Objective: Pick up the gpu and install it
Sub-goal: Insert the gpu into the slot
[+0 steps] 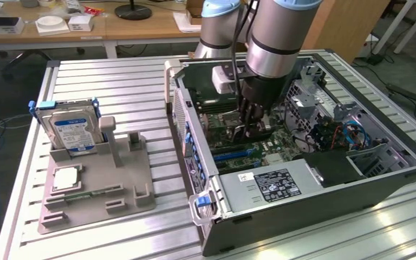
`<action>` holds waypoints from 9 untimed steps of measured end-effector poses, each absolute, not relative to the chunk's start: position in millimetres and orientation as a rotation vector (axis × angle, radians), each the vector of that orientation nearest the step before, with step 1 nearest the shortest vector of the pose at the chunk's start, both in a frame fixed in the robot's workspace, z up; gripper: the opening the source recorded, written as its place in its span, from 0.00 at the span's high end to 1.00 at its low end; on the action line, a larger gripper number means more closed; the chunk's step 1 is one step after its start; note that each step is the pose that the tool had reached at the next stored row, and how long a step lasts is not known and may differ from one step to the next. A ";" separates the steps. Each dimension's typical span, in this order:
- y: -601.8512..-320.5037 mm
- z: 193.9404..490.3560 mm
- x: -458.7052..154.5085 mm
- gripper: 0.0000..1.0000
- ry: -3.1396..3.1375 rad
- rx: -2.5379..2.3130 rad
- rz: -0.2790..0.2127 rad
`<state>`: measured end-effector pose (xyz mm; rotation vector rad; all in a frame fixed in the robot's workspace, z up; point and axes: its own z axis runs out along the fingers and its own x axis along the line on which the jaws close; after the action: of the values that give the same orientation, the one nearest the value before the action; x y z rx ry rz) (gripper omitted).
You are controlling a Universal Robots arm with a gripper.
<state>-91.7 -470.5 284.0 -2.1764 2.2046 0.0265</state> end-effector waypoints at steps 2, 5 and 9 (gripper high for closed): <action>-470.5 282.5 -92.1 0.73 2.205 -2.177 0.027; -470.5 280.2 -92.4 0.73 2.205 -2.177 0.028; -470.5 276.9 -92.7 0.73 2.206 -2.177 0.028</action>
<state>-92.7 -470.5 276.9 -2.1771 2.2057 0.0284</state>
